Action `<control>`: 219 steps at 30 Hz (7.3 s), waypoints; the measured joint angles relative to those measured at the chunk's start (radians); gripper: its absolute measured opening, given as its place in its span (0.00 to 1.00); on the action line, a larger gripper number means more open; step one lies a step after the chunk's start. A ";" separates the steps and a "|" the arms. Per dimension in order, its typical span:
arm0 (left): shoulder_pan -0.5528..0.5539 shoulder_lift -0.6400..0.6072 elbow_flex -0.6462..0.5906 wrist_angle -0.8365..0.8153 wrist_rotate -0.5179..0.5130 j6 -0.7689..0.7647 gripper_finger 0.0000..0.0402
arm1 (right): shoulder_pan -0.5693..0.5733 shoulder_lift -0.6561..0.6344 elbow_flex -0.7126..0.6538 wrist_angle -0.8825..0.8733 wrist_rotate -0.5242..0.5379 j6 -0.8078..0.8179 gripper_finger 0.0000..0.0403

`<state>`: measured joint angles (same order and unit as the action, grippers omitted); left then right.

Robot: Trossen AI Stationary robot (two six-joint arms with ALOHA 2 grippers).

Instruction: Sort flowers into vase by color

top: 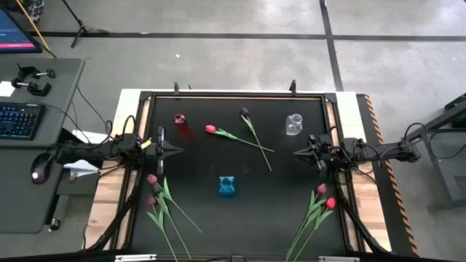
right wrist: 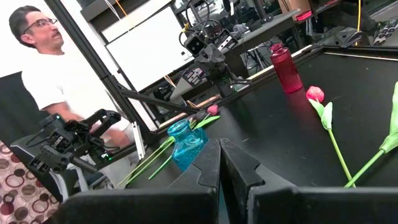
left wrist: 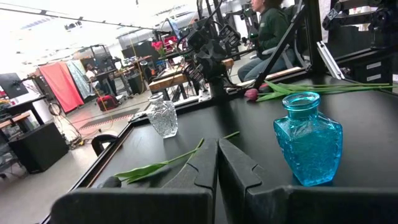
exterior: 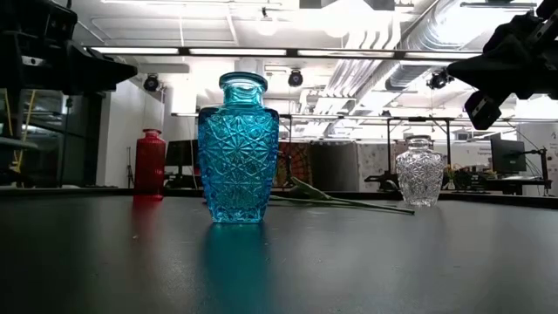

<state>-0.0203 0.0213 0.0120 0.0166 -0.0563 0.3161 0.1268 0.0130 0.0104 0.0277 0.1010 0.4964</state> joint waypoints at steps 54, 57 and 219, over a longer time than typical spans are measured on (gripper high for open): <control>0.000 0.000 0.000 0.000 0.000 0.000 0.00 | 0.000 0.000 0.000 0.000 0.000 0.000 0.00; 0.000 0.000 0.000 0.000 0.000 0.000 0.00 | 0.000 0.000 0.000 0.000 0.000 0.000 0.00; -0.548 1.309 0.756 -0.676 0.364 -0.704 0.02 | 0.000 0.000 0.000 0.000 0.000 0.000 0.00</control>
<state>-0.5683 1.3305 0.7677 -0.6596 0.3072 -0.3878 0.1268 0.0131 0.0105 0.0280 0.1010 0.4964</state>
